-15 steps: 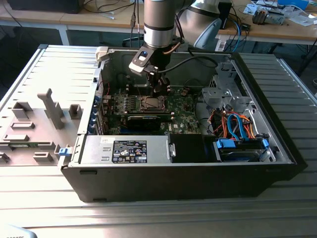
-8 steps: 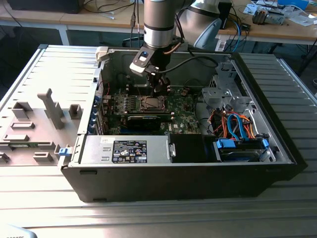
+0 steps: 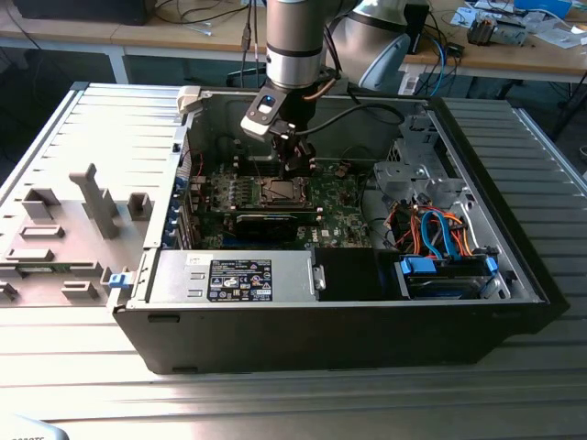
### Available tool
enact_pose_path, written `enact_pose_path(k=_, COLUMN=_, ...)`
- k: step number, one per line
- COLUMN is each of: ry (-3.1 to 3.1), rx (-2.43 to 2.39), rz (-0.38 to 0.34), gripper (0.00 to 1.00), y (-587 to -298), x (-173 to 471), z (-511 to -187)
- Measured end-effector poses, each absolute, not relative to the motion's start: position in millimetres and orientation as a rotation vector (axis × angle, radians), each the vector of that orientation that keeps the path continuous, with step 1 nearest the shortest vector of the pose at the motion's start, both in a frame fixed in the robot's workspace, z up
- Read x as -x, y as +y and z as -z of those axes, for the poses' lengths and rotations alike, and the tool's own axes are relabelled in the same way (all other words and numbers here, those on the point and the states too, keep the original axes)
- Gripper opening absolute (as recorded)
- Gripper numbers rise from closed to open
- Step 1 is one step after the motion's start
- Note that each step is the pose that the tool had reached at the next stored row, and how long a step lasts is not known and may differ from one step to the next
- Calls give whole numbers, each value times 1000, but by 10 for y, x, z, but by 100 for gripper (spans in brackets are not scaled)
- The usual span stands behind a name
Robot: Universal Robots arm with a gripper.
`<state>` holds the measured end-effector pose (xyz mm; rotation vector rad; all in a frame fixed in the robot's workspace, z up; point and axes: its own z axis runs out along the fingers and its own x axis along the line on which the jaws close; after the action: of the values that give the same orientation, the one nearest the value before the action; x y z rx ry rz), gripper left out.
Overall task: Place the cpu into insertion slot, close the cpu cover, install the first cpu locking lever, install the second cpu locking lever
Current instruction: 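Install the first cpu locking lever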
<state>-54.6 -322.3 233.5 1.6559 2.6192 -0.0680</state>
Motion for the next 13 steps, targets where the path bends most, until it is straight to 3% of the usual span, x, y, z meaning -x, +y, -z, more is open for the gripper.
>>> enact_pose_path(k=13, ry=2632, rx=-1635, rz=67, gripper=11, y=-3223, x=545, z=-2335)
